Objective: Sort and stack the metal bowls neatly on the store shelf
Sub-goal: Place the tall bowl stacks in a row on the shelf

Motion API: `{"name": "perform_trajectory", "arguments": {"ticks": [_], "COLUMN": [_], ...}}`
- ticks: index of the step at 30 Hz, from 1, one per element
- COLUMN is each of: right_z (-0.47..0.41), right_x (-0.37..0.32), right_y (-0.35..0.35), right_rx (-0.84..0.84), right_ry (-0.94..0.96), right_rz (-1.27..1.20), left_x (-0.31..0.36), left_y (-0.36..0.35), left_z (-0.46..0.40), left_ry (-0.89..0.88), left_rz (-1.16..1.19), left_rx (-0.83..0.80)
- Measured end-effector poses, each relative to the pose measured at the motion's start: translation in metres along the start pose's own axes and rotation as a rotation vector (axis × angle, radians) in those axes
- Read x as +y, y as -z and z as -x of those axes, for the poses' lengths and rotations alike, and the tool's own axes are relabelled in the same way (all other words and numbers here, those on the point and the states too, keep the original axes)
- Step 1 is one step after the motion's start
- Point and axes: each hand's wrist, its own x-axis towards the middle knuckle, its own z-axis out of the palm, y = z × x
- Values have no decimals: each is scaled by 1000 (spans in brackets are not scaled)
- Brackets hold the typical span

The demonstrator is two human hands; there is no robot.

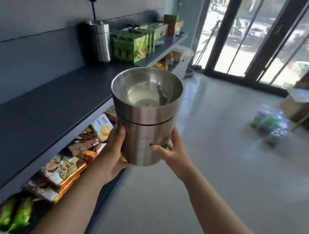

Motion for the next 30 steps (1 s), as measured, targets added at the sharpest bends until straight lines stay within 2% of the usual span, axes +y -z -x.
{"name": "perform_trajectory", "arguments": {"ticks": [8, 11, 16, 22, 30], "right_z": [-28, -57, -115, -191, -295], "right_x": [-4, -5, -10, -12, -8], "right_y": [85, 111, 149, 179, 194], "right_rx": [197, 236, 270, 239, 93], "right_ry": [14, 34, 63, 57, 34], "right_rz": [-18, -4, 11, 25, 46], "left_x": [-5, 0, 16, 41, 72], "left_y": [-60, -73, -89, -93, -82], "left_z": [-98, -140, -210, -282, -350], "left_ry": [76, 63, 40, 5, -40], "left_rz": [-69, -103, -128, -147, -117], "left_rx": [-170, -264, -304, -272, -105]}}
